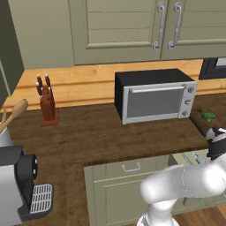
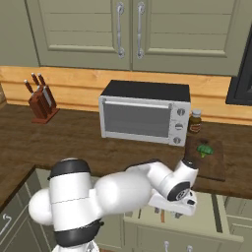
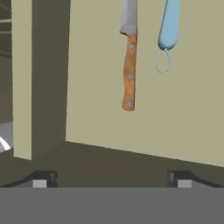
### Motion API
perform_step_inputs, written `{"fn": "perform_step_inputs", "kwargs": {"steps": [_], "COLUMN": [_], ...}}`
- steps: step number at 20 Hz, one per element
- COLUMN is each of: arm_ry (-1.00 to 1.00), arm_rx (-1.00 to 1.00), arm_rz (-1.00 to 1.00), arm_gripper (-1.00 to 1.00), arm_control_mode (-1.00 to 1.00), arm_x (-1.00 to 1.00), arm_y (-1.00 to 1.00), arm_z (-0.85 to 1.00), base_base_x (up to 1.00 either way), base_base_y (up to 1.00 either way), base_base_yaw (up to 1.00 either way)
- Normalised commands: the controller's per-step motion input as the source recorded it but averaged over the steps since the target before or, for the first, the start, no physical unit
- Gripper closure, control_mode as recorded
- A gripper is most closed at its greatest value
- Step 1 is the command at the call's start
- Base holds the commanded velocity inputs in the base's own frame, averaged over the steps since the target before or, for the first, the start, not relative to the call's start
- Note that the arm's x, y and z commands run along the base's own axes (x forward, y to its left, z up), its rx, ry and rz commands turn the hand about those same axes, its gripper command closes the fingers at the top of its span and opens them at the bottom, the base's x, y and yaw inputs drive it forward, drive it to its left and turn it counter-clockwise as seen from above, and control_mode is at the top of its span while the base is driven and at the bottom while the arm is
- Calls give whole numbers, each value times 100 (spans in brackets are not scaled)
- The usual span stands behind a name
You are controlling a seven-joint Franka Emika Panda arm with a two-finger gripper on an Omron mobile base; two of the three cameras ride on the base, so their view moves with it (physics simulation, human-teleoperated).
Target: Place the appropriate cutting tool for cutting the broccoli skin on the cutting board.
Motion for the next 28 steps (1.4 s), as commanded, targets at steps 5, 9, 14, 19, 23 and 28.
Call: {"fn": "perform_step_inputs", "kwargs": {"steps": [5,9,14,19,23,28], "arm_ry": [1,5,14,17,10,10], "arm_rx": [0,0,0,0,0,0], "arm_rz": [13,2,0,0,0,0], "arm_gripper": [-100,-100,-100,-100,-100,-100], "arm_control_mode": [-100,-100,-100,-100,-100,-100], "arm_x": [3,-14,-28,-41,-73,-86], "arm_y": [-1,2,8,4,0,3], "arm_z": [-49,-25,-4,0,2,5], "base_base_x": [0,0,0,0,0,0], "base_base_y": [0,0,0,0,0,0], "base_base_yaw": [0,0,0,0,0,0]}}
